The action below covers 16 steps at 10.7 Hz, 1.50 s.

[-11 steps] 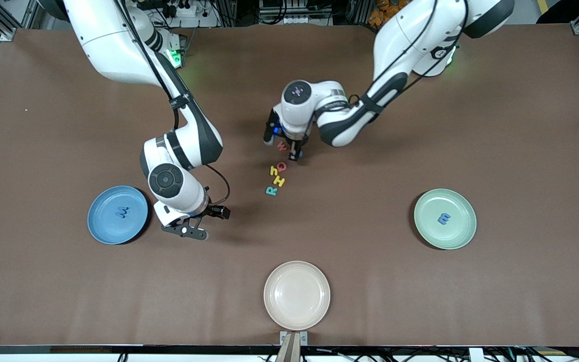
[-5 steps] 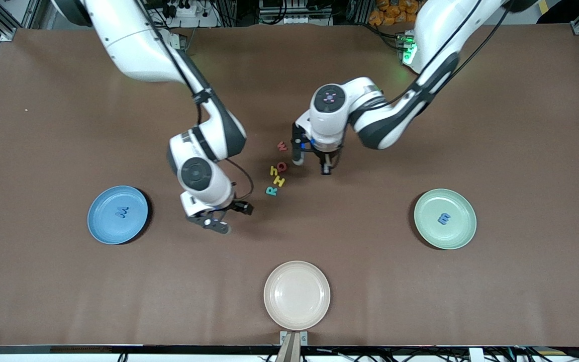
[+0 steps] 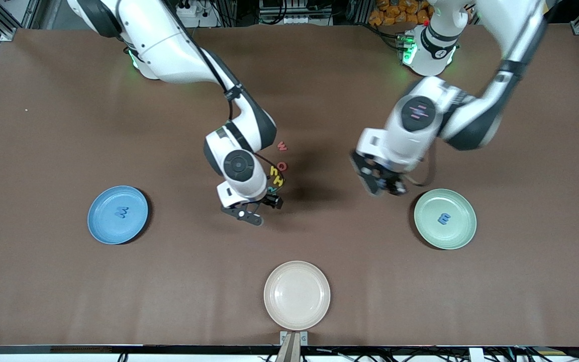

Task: Sort uppercase to blue plate, lowercase to green plate
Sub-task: 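Carry the a to the green plate while the right gripper grasps the R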

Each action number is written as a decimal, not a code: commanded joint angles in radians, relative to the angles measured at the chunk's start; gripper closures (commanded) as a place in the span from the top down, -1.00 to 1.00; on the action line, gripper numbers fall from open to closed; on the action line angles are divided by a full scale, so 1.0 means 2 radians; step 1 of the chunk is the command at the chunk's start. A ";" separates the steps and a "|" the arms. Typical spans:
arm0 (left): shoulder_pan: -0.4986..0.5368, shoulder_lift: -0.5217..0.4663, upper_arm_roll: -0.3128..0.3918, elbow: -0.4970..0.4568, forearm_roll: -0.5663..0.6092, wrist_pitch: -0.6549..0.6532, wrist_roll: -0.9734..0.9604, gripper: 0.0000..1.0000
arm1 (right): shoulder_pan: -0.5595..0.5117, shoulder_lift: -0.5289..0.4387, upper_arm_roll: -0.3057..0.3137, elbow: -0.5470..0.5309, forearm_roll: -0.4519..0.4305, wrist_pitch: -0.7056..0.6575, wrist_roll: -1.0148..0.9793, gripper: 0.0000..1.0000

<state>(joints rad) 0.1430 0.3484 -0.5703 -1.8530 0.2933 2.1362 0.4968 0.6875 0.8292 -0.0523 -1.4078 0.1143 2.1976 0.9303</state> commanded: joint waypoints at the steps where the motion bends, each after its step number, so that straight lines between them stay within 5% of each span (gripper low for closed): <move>1: 0.011 -0.014 0.059 0.017 -0.079 -0.015 0.058 -1.00 | 0.010 0.018 -0.005 0.021 0.008 -0.008 -0.051 1.00; 2: 0.012 -0.010 0.093 0.026 -0.095 -0.020 0.065 -1.00 | 0.010 0.017 -0.005 0.021 0.009 -0.008 -0.065 1.00; 6: 0.012 0.015 0.141 0.028 -0.099 -0.016 0.026 -1.00 | 0.014 0.014 -0.004 -0.002 0.027 -0.005 -0.018 1.00; 13: 0.006 0.079 0.156 0.025 -0.086 0.029 -0.124 -0.87 | 0.026 0.013 -0.006 -0.019 0.019 0.020 0.043 1.00; 14: 0.005 0.080 0.158 0.026 -0.075 0.029 -0.126 -0.57 | 0.025 0.010 -0.005 -0.035 0.013 0.041 0.040 1.00; 15: 0.007 0.080 0.159 0.025 -0.075 0.030 -0.127 -0.04 | 0.025 0.010 -0.005 -0.037 0.010 0.047 0.040 1.00; 16: 0.007 0.080 0.159 0.026 -0.073 0.031 -0.126 0.99 | 0.025 0.010 -0.005 -0.038 0.010 0.047 0.040 1.00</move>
<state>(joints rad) 0.1671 0.5113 -0.2628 -1.8088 0.1243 2.1939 0.2688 0.7306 0.8577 -0.0555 -1.4624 0.1489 2.2768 1.0061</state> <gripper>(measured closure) 0.612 0.000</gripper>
